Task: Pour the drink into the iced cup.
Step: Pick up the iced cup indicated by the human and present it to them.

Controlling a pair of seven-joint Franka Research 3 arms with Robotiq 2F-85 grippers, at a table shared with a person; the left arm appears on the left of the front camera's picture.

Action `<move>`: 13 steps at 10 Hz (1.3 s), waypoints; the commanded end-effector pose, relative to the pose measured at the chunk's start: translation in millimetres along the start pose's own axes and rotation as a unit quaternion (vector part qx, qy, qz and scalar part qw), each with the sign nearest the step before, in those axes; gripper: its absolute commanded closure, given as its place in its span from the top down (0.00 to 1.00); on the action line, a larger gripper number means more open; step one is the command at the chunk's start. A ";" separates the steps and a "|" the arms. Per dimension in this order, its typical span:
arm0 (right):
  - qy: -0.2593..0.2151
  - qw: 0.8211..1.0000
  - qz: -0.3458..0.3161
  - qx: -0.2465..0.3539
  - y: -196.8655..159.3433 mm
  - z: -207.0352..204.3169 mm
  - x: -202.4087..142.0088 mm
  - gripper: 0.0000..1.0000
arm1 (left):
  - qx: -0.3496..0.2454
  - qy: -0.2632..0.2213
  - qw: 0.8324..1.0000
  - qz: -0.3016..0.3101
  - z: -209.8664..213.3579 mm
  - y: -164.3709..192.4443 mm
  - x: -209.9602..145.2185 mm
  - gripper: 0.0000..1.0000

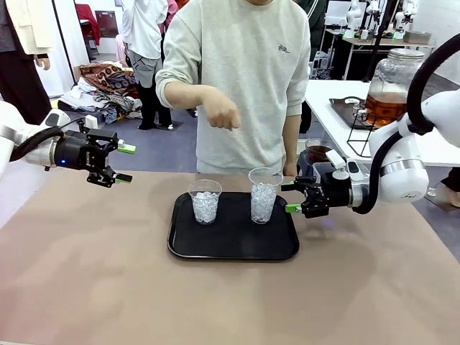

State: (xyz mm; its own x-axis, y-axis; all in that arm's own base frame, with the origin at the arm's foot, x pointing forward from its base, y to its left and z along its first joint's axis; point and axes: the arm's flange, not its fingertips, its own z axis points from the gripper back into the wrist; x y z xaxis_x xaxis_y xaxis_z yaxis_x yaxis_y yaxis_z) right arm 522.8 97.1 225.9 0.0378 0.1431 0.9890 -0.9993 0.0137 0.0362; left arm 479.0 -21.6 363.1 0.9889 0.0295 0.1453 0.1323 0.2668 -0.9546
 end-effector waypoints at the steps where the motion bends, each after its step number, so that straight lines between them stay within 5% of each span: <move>1: -0.021 1.000 -0.003 -0.014 -9.6 -11.0 -0.3 1.00 | -0.005 -0.006 1.000 -0.006 -0.4 0.3 -1.0 1.00; 13: -0.030 0.999 -0.027 0.015 -16.6 -50.7 -4.6 1.00 | -0.005 -0.006 1.000 -0.006 -0.4 0.3 -1.0 1.00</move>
State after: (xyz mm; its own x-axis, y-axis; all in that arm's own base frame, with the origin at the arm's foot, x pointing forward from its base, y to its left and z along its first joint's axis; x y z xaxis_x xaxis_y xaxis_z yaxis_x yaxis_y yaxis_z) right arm 530.1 137.0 210.7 0.0635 0.0992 0.9930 -0.9977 -0.0186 0.0657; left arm 479.0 -21.6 363.0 0.9889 0.0295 0.1456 0.1326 0.2668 -0.9546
